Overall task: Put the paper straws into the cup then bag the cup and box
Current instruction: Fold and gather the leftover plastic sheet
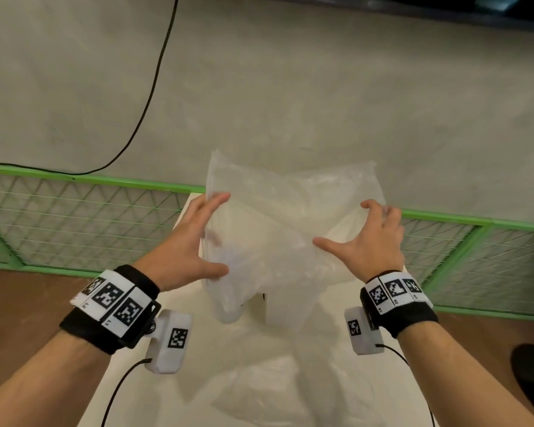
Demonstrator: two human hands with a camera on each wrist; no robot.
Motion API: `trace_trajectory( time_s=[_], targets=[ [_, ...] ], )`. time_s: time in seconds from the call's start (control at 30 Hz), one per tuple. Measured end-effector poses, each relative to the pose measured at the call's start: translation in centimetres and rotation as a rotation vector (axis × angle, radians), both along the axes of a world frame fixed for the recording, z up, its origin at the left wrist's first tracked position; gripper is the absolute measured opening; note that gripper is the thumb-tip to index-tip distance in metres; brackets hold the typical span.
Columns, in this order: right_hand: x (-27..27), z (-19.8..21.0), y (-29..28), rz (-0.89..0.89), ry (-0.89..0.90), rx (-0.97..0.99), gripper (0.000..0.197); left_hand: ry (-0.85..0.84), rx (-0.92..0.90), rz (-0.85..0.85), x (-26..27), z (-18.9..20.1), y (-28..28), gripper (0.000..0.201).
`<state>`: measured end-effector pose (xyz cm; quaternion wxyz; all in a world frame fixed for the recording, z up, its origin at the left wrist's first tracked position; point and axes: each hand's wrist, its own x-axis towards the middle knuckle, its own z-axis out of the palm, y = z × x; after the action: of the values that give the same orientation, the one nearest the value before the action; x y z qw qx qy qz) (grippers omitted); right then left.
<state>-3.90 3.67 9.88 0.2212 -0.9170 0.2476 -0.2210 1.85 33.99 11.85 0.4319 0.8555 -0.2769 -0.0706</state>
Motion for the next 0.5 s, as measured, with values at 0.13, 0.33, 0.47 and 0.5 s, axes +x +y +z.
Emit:
trace_trajectory(
  time_s=[0.13,0.33,0.47,0.5],
  targets=[
    [-0.5,0.7,1.3,-0.019,0.023,-0.018,0.128,0.018,-0.008,0.014,-1.0,0.9,-0.6,0.119],
    [-0.3,0.0,2.4,-0.089,0.153,-0.156,0.145,0.029,-0.038,-0.036,-2.4,2.0,-1.2,0.124],
    [-0.5,0.1,2.7,0.117,-0.024,-0.051,0.101,0.037,-0.020,-0.025,-2.6,1.7,-2.5,0.128],
    [-0.8,0.3,2.9,0.199,-0.087,-0.022,0.085,0.049,-0.020,-0.022,-2.7,1.5,-2.9,0.128]
  ],
)
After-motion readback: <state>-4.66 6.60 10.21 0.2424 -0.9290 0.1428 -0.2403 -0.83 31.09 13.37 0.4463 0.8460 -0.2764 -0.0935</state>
